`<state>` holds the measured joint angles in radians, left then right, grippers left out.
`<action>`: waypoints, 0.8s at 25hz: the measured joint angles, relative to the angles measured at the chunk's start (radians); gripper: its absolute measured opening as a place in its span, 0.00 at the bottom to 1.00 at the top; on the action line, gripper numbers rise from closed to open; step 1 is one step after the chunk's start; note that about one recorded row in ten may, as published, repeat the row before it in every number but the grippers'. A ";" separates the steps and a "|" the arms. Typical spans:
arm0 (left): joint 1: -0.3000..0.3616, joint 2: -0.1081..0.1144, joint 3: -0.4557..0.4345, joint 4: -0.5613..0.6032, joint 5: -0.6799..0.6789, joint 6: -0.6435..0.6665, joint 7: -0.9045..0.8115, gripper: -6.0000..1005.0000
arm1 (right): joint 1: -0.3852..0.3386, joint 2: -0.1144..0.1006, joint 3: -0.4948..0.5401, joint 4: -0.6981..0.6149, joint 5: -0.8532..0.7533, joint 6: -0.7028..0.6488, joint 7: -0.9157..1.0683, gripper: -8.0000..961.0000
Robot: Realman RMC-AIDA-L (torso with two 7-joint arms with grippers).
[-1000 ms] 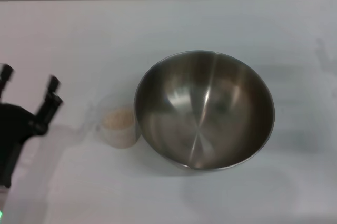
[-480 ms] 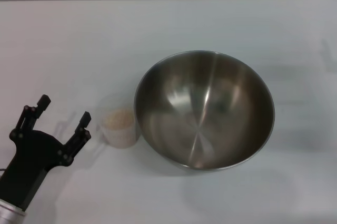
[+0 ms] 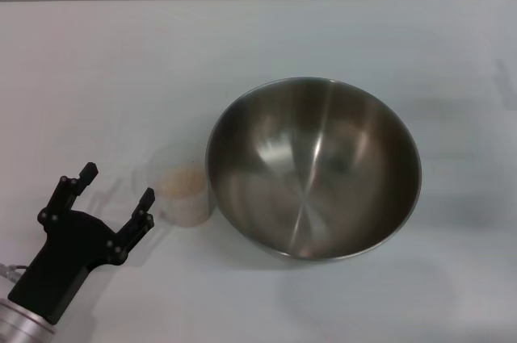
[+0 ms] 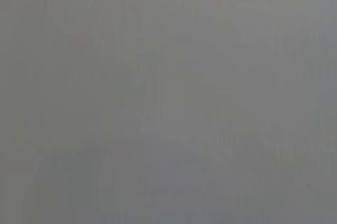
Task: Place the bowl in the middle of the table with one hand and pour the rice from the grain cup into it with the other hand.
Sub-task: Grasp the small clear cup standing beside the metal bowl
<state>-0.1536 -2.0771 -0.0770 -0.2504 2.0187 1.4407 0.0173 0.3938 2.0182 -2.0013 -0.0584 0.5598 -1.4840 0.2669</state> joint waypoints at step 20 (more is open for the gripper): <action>-0.057 0.002 -0.057 0.017 -0.011 -0.079 0.001 0.84 | 0.015 -0.002 0.000 0.002 0.000 0.005 0.000 0.61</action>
<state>-0.2105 -2.0754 -0.1341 -0.2337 2.0078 1.3617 0.0184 0.4088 2.0165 -2.0015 -0.0566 0.5599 -1.4794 0.2669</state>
